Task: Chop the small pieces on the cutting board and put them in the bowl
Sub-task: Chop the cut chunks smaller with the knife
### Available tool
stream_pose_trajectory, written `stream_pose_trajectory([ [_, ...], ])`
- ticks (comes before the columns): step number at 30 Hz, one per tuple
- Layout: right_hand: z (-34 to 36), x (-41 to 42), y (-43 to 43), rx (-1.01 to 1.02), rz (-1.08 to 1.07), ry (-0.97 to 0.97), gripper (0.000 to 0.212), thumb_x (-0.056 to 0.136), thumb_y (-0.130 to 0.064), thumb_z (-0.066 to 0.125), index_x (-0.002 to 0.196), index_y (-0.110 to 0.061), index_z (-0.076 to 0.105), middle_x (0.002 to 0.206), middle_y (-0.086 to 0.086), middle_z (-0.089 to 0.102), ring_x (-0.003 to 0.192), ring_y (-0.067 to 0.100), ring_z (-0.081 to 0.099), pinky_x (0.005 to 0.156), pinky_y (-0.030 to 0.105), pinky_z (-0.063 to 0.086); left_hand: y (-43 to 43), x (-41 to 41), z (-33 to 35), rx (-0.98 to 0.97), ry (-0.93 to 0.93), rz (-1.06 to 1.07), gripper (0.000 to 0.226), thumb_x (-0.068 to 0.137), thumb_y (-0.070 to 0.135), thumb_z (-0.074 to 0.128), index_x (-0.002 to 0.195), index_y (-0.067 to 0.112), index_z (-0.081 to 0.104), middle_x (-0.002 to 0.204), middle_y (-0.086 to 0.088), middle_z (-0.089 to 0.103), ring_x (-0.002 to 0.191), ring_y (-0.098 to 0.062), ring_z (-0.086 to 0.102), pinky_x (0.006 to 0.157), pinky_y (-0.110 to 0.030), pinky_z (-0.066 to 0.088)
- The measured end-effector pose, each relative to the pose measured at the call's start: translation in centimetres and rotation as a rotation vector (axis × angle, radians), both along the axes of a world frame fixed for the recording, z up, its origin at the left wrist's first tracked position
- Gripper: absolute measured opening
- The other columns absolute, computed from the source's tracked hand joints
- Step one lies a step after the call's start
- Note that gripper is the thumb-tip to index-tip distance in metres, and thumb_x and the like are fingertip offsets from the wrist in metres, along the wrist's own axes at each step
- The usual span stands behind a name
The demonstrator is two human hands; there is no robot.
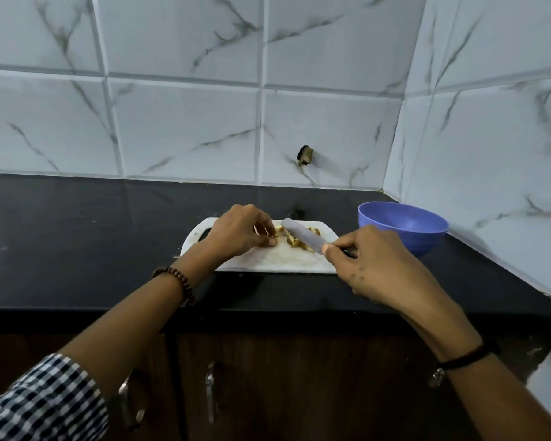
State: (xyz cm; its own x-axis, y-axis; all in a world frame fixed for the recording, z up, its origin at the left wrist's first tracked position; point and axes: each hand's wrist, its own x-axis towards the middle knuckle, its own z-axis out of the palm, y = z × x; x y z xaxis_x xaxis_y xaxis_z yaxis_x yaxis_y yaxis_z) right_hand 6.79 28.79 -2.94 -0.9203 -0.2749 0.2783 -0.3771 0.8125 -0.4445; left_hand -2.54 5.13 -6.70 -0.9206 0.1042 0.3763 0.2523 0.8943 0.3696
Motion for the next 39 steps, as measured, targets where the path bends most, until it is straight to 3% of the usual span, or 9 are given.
stream_pose_trajectory([
  [4, -0.4, -0.2, -0.5, 0.029, -0.017, 0.009, 0.033, 0.099, -0.038, 0.051, 0.106, -0.015, 0.074, 0.081, 0.006, 0.068, 0.063, 0.015, 0.063, 0.065, 0.033, 0.054, -0.1, -0.4, -0.3, 0.047, 0.001, -0.030, 0.025, 0.075, 0.035, 0.083, 0.093, 0.018, 0.077, 0.085, 0.008, 0.070, 0.077, -0.002, 0.062, 0.071, -0.021, 0.049],
  [9, -1.9, -0.7, -1.4, 0.078, -0.042, -0.014, 0.034, 0.099, -0.043, 0.049, 0.110, -0.017, 0.070, 0.097, 0.007, 0.061, 0.071, 0.015, 0.062, 0.057, 0.028, 0.048, -0.3, -0.3, -0.1, 0.099, -0.064, -0.077, 0.024, 0.078, 0.026, 0.081, 0.099, 0.015, 0.078, 0.093, 0.004, 0.074, 0.085, -0.004, 0.066, 0.075, -0.013, 0.049],
  [13, -2.5, -0.8, -1.9, 0.096, -0.056, -0.012, 0.034, 0.099, -0.044, 0.048, 0.111, -0.019, 0.067, 0.091, 0.007, 0.060, 0.067, 0.016, 0.060, 0.050, 0.026, 0.039, -0.9, 0.0, 0.3, 0.111, -0.142, -0.101, 0.025, 0.084, 0.011, 0.075, 0.109, 0.014, 0.076, 0.102, 0.003, 0.074, 0.090, -0.004, 0.066, 0.077, -0.009, 0.046],
  [18, -2.2, -0.9, -2.3, 0.100, -0.032, -0.025, 0.033, 0.099, -0.042, 0.049, 0.115, -0.019, 0.067, 0.096, 0.008, 0.060, 0.068, 0.015, 0.059, 0.050, 0.025, 0.037, -0.9, -0.1, 0.3, 0.106, -0.121, -0.095, 0.025, 0.083, 0.011, 0.076, 0.108, 0.015, 0.076, 0.098, 0.004, 0.074, 0.083, -0.001, 0.064, 0.068, -0.005, 0.045],
  [23, -1.9, -1.0, -2.1, 0.100, -0.006, -0.033, 0.034, 0.099, -0.040, 0.050, 0.113, -0.017, 0.070, 0.097, 0.006, 0.064, 0.070, 0.013, 0.062, 0.059, 0.028, 0.052, -0.9, 0.2, 0.0, 0.155, -0.078, -0.066, 0.024, 0.080, 0.023, 0.081, 0.103, 0.020, 0.077, 0.089, 0.009, 0.072, 0.078, 0.002, 0.064, 0.067, -0.005, 0.048],
  [30, -1.5, -1.1, -2.0, 0.095, -0.016, -0.012, 0.034, 0.100, -0.040, 0.049, 0.114, -0.017, 0.070, 0.078, 0.000, 0.058, 0.058, 0.009, 0.053, 0.047, 0.021, 0.034, -0.7, 0.6, 0.0, 0.205, -0.081, -0.062, 0.027, 0.080, 0.023, 0.080, 0.106, 0.021, 0.077, 0.094, 0.006, 0.074, 0.087, -0.008, 0.067, 0.070, -0.015, 0.050],
  [39, -0.5, -1.0, -1.8, 0.186, 0.020, 0.019, 0.033, 0.099, -0.039, 0.051, 0.119, -0.018, 0.068, 0.105, 0.003, 0.068, 0.068, 0.009, 0.059, 0.049, 0.021, 0.038, -0.8, 0.3, 0.0, 0.259, -0.116, -0.054, 0.029, 0.079, 0.024, 0.081, 0.108, 0.020, 0.075, 0.094, 0.007, 0.073, 0.090, -0.009, 0.067, 0.075, -0.019, 0.053],
])
